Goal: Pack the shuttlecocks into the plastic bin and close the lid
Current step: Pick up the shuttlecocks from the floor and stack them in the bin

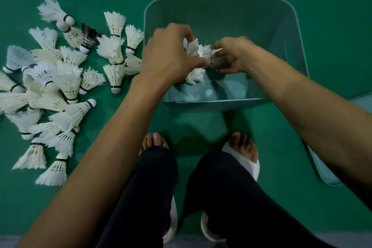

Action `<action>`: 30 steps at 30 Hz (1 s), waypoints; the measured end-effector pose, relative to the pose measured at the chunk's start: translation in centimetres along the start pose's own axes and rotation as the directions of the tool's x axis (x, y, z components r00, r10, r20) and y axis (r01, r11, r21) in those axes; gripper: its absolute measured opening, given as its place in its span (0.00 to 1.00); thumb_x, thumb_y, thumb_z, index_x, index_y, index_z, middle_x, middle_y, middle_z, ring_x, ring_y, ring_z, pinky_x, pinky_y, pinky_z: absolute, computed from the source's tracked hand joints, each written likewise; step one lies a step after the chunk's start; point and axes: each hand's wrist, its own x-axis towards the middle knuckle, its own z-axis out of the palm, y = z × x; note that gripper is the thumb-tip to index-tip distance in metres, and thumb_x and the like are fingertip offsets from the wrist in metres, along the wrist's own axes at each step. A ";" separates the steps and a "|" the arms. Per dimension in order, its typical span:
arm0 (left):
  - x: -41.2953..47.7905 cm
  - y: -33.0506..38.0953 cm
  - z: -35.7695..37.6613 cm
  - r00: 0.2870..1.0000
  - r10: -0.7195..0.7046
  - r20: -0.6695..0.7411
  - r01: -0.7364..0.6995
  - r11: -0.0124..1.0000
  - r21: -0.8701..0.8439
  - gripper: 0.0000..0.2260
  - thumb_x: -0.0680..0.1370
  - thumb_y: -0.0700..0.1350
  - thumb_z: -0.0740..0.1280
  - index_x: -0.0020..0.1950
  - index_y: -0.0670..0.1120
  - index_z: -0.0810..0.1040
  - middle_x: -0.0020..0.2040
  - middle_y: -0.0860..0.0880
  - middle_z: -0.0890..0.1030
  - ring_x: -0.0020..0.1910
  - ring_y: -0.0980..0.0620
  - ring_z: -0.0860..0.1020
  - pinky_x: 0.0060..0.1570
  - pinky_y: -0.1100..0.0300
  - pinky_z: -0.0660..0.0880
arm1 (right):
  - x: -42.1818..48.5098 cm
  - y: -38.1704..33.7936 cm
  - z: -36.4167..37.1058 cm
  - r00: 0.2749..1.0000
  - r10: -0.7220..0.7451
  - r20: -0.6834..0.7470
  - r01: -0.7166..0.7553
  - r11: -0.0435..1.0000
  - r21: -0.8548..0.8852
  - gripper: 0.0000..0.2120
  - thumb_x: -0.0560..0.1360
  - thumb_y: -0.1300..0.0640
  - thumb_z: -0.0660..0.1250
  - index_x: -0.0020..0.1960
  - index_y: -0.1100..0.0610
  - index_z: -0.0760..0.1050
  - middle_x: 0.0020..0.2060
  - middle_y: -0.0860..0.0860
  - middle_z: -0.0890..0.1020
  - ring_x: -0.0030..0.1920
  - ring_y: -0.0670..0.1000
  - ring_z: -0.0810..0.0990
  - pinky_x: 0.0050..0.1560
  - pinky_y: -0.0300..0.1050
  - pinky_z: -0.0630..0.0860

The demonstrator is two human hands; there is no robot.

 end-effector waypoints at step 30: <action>3.8 1.0 3.7 0.780 -0.546 0.306 0.618 0.592 -0.518 0.14 0.79 0.40 0.57 0.60 0.40 0.77 0.48 0.44 0.77 0.43 0.46 0.74 0.42 0.55 0.69 | 1.4 2.6 -3.0 0.937 -0.133 -0.322 0.085 0.984 -0.157 0.07 0.64 0.65 0.79 0.38 0.62 0.82 0.24 0.54 0.82 0.24 0.49 0.80 0.26 0.39 0.75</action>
